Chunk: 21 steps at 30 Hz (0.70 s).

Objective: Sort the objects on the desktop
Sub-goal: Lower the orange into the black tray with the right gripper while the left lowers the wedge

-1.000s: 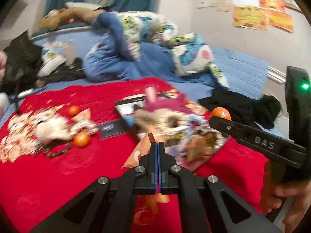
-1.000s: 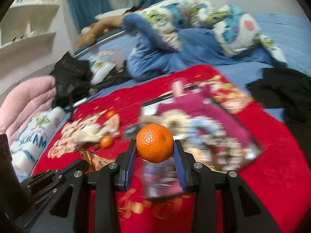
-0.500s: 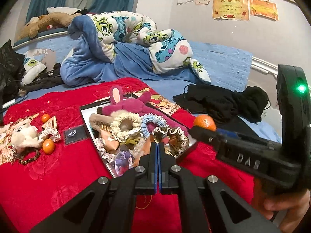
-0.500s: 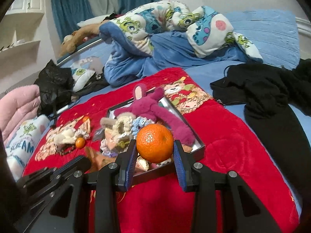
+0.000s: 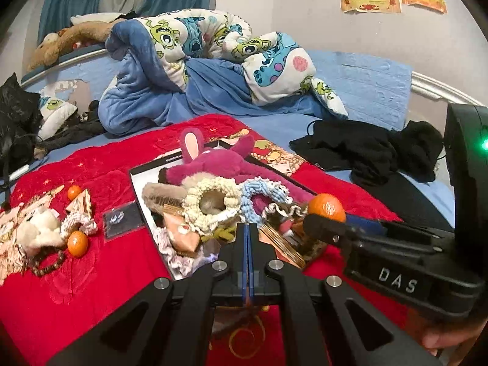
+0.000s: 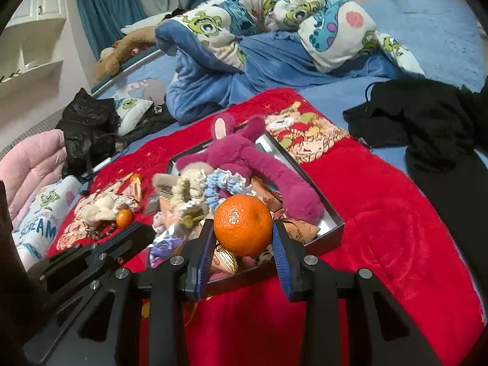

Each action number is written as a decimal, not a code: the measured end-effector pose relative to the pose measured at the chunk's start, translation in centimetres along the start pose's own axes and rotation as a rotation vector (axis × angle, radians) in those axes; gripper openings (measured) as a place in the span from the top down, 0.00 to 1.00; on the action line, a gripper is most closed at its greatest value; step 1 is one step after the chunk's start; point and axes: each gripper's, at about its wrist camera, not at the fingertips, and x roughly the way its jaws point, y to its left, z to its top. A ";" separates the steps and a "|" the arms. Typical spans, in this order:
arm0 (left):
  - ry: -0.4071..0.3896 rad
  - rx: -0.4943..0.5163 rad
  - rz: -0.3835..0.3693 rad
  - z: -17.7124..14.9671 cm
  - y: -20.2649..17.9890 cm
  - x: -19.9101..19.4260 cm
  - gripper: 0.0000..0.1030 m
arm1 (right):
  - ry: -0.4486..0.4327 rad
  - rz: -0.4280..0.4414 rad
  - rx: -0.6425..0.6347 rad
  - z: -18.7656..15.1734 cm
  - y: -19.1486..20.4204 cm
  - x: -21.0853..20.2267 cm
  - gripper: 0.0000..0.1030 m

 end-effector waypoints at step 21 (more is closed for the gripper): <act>0.076 -0.037 -0.020 -0.9 1.0 2.5 1.00 | 0.072 -0.016 0.039 -0.6 -0.4 4.5 0.66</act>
